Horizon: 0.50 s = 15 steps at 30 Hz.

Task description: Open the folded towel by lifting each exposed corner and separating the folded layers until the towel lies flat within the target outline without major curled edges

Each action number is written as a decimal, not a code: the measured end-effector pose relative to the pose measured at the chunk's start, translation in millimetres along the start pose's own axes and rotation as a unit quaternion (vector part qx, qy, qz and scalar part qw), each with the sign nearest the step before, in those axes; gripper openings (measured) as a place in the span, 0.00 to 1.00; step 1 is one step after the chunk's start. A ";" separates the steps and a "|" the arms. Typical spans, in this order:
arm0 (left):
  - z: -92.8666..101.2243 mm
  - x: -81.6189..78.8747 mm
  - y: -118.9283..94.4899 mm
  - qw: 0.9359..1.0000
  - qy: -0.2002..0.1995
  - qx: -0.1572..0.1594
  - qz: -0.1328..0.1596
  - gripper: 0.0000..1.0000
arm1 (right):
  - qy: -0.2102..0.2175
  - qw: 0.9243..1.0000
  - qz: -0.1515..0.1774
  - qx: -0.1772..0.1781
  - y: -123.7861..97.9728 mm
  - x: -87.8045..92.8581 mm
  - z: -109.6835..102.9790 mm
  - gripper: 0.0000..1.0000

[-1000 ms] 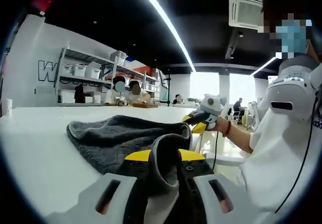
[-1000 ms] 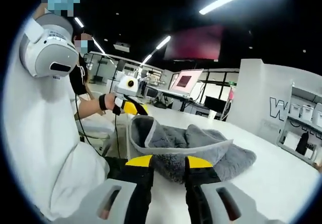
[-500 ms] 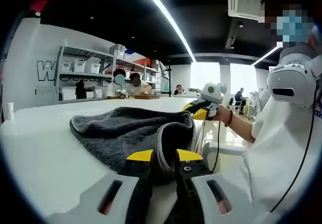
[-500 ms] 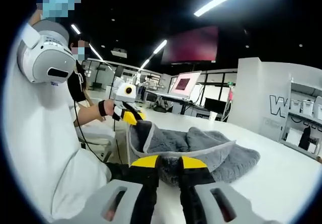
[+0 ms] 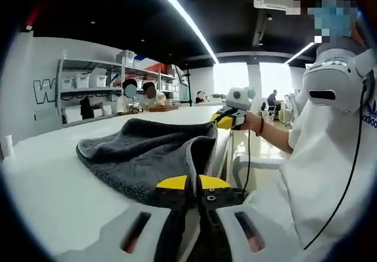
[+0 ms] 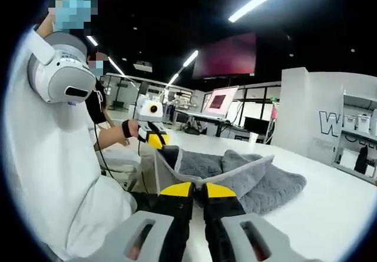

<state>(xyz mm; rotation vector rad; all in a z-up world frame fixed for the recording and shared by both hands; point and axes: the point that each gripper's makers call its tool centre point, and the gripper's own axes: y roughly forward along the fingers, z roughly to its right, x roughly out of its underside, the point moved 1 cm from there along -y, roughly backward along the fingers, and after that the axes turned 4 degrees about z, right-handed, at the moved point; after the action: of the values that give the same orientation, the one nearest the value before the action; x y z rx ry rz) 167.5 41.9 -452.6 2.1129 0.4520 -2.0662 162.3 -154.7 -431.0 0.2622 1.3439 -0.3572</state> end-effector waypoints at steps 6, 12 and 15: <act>9.5 10.7 2.3 0.999 0.020 0.016 -0.044 0.06 | -0.004 1.000 -0.016 -0.015 -1.4 7.3 -6.0 0.00; 9.9 10.2 0.4 0.999 0.021 0.019 -0.045 0.06 | -0.015 0.999 -0.040 -0.034 -6.3 15.3 -11.7 0.02; 10.3 6.8 -1.7 0.999 0.019 0.023 -0.037 0.08 | -0.016 0.999 -0.038 -0.034 -7.6 14.0 -11.0 0.03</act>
<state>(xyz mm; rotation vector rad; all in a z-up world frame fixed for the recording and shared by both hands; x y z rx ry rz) 157.1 41.0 -459.6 2.1967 0.4994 -2.0973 152.0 -158.8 -446.8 0.1489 1.3344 -0.3771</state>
